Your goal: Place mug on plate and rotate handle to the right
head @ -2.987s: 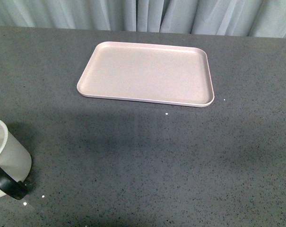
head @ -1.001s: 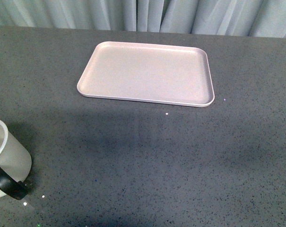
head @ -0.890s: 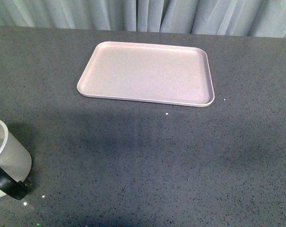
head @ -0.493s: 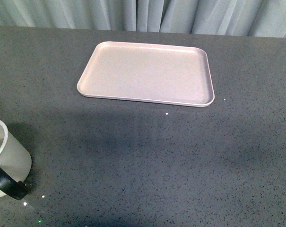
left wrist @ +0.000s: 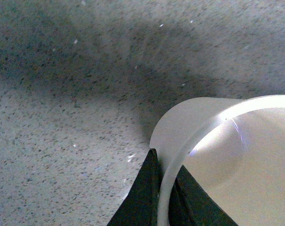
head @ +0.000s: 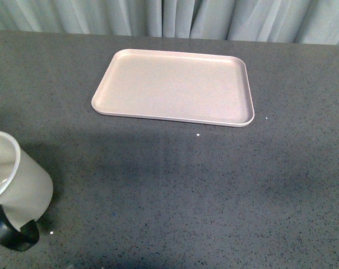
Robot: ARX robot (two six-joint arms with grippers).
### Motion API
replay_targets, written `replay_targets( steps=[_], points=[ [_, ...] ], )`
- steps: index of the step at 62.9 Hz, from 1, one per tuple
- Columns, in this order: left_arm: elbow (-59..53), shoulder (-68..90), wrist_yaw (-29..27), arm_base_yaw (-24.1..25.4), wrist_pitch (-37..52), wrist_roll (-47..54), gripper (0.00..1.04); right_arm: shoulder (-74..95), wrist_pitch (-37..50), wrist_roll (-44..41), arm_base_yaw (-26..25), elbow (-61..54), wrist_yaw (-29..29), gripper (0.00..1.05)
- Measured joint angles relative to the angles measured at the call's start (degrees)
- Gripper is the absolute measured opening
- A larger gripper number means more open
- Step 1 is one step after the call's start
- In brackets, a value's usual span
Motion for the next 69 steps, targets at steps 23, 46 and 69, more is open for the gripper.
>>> replay_targets(
  steps=[23,46,69],
  points=[
    [29.8,21.4,-5.3,-11.6,-4.2,-5.5,0.02,0.0,0.0,0.0,0.0,0.0,0.0,0.96],
    [51.8,39.7,-7.8,-17.0,-10.2,-11.6,0.02,0.0,0.0,0.0,0.0,0.0,0.0,0.95],
    [59.5,48.4,-9.3,-18.2,-13.3,-15.2,0.02,0.0,0.0,0.0,0.0,0.0,0.0,0.96]
  ],
)
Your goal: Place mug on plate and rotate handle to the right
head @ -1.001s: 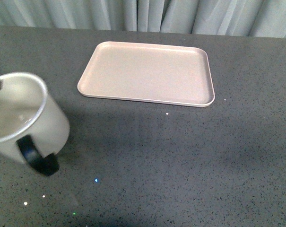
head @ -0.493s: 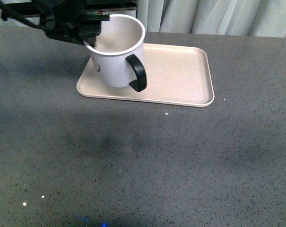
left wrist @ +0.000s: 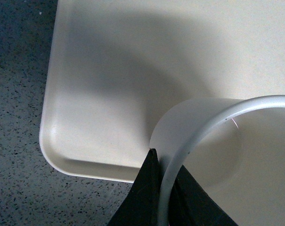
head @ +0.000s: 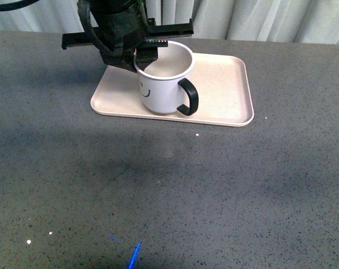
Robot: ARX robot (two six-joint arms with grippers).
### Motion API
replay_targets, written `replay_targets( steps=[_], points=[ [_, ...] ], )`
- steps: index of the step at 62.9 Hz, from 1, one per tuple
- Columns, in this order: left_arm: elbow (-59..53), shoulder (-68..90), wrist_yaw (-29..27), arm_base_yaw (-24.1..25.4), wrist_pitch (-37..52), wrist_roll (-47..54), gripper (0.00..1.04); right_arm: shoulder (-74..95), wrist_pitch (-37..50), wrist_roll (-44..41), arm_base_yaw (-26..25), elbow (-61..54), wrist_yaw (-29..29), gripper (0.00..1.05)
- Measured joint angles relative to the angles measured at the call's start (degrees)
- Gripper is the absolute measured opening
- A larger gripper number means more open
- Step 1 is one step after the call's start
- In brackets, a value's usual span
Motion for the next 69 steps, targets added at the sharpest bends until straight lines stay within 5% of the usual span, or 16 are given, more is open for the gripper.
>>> replay_targets(
  steps=[47,69],
  points=[
    [9.7,7.0,0.2,-1.2,-4.6,-0.1,0.03,0.0,0.0,0.0,0.0,0.0,0.0,0.96],
    [7.1,5.5,0.2,-1.5,-1.7,3.5,0.6,0.0,0.0,0.0,0.0,0.0,0.0,0.95]
  ],
)
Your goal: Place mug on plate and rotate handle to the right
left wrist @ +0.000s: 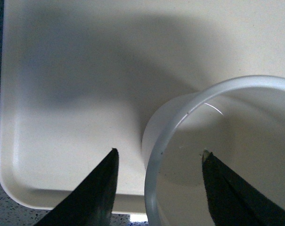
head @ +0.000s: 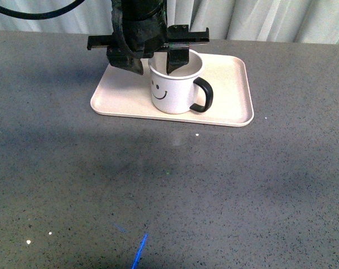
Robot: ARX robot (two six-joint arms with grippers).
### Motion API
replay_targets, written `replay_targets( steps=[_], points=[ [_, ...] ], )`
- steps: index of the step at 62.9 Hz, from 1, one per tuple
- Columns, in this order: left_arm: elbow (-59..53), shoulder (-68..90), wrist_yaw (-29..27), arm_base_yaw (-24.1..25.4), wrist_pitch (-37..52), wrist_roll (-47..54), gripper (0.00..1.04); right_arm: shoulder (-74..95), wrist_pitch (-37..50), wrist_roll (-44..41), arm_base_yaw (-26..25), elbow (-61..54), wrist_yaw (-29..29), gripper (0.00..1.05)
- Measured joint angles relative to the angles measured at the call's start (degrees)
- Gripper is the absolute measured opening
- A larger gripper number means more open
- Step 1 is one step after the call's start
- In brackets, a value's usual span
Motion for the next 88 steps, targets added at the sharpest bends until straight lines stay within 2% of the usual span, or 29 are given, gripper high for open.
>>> replay_targets(
  steps=[15,29,31,33,35,38,41,49,60,82,88],
  points=[
    [-12.1,-11.7,1.6,0.8,9.1,1.8,0.96,0.0,0.0,0.0,0.0,0.0,0.0,0.96],
    [-29.7,-30.4,4.7,3.8,23.5,1.1,0.95,0.0,0.0,0.0,0.0,0.0,0.0,0.96],
    [-33.7,-32.9,0.7,3.9,30.1,3.0,0.91,0.0,0.0,0.0,0.0,0.0,0.0,0.95],
    [-40.1,-36.2,-6.3,4.5,42.1,7.3,0.84,0.0,0.0,0.0,0.0,0.0,0.0,0.96],
    [-45.1,-39.0,-9.4,5.3,50.2,9.9,0.79,0.0,0.0,0.0,0.0,0.0,0.0,0.96],
    [-55.0,-45.7,-10.5,8.0,62.5,14.9,0.68,0.0,0.0,0.0,0.0,0.0,0.0,0.96],
    [-62.2,-52.0,-9.2,10.8,68.1,17.5,0.59,0.0,0.0,0.0,0.0,0.0,0.0,0.95],
    [-75.4,-64.2,-6.3,15.3,71.8,20.1,0.34,0.0,0.0,0.0,0.0,0.0,-0.1,0.96],
    [-84.1,-69.1,-2.9,18.0,72.5,21.0,0.02,0.0,0.0,0.0,0.0,0.0,0.0,0.95],
    [-94.1,-82.3,1.2,22.4,70.2,21.4,0.01,0.0,0.0,0.0,0.0,0.0,0.0,0.96],
    [-95.7,-85.9,5.8,25.7,68.2,21.5,0.01,0.0,0.0,0.0,0.0,0.0,0.0,0.96]
  ],
)
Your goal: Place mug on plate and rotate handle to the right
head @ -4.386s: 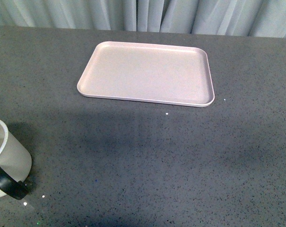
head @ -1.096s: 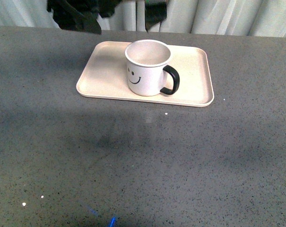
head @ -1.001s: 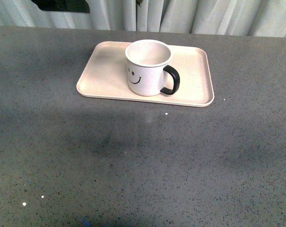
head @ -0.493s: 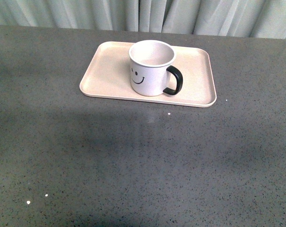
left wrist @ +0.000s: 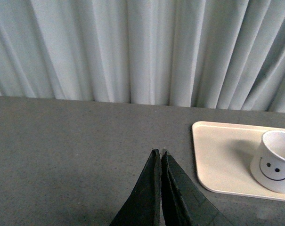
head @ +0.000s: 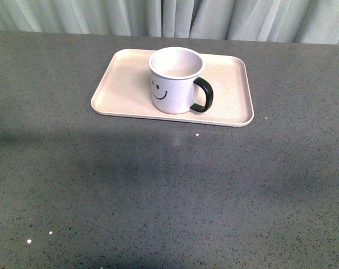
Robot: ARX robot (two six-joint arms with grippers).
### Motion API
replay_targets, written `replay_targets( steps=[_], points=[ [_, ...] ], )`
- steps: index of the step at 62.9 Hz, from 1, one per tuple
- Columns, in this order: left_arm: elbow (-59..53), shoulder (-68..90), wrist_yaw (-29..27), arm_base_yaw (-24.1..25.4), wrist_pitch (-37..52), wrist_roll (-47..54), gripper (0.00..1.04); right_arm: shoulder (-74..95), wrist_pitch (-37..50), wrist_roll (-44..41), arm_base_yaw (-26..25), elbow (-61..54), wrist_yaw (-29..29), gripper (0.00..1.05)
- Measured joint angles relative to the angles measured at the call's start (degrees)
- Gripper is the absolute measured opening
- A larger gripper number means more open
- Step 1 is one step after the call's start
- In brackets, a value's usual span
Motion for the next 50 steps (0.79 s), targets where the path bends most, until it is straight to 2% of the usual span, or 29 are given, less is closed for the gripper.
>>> replay_targets(
  steps=[17,24,50],
  points=[
    [-3.3,-9.8,0.2,1.5,-6.5,0.0,0.01,0.0,0.0,0.0,0.0,0.0,0.0,0.96],
    [-5.7,-11.2,0.3,1.5,-5.0,0.0,0.01,0.0,0.0,0.0,0.0,0.0,0.0,0.96],
    [-5.8,-26.5,0.3,1.5,-19.5,0.0,0.01,0.0,0.0,0.0,0.0,0.0,0.0,0.95]
  ],
)
